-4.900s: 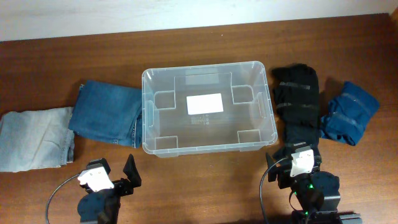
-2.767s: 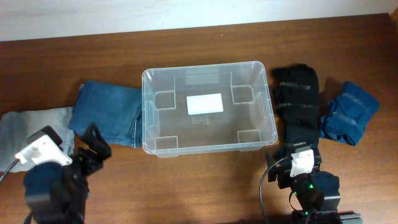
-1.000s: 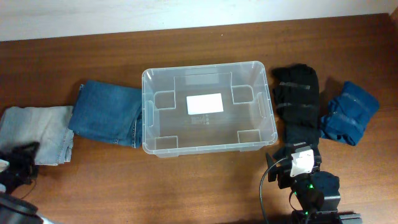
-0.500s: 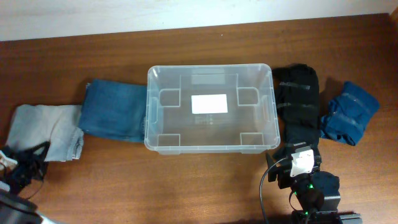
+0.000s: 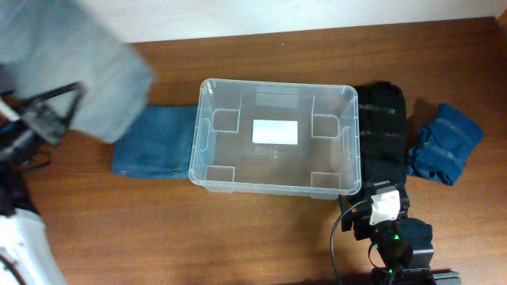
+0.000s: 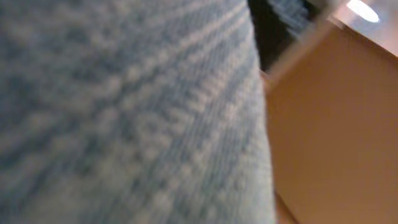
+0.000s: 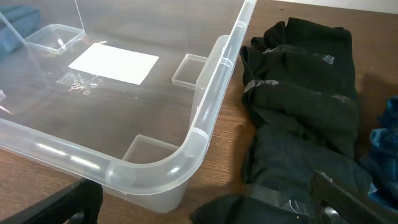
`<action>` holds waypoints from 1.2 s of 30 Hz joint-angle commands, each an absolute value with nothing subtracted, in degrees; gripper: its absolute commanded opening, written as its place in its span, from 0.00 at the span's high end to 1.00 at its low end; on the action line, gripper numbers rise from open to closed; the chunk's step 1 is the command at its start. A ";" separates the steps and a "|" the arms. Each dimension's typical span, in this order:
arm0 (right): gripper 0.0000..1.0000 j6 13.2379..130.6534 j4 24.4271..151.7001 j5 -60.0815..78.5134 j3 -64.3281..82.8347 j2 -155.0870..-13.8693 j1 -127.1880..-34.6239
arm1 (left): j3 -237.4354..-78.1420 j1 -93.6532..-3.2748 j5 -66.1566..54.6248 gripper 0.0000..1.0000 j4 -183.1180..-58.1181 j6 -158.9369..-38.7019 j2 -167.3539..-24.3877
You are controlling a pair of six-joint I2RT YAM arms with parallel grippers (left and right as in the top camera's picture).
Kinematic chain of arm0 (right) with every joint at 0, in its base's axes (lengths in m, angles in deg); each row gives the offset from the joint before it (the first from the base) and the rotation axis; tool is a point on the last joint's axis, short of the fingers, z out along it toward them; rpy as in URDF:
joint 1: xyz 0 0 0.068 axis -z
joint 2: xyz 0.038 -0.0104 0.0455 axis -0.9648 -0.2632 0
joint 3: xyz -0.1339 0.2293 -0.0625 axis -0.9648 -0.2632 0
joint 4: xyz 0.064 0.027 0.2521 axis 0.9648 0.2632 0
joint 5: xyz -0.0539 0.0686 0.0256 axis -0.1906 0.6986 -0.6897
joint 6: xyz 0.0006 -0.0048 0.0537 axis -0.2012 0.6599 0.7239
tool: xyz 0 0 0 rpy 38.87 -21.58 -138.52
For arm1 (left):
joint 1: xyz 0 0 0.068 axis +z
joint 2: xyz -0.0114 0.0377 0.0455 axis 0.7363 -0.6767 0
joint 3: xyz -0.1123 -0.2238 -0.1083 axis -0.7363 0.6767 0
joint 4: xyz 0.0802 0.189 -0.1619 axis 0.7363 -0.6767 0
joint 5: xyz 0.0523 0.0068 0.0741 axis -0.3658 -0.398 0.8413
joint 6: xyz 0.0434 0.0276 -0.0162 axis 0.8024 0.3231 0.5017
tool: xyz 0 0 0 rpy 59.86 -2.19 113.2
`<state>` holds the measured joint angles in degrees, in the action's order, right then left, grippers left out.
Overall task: Pack container
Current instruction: 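Lift the light-blue jeans and lay them into the clear box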
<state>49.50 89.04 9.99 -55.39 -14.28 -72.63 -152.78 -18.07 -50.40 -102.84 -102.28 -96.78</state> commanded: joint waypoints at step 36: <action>0.02 49.80 88.95 9.51 -55.74 -13.91 -72.41 | -153.07 -70.18 -51.40 0.99 -100.41 -99.20 -137.19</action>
<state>49.48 89.04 9.99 -55.39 -14.28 -72.63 -152.59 -68.93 -48.78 -101.09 -100.78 -136.23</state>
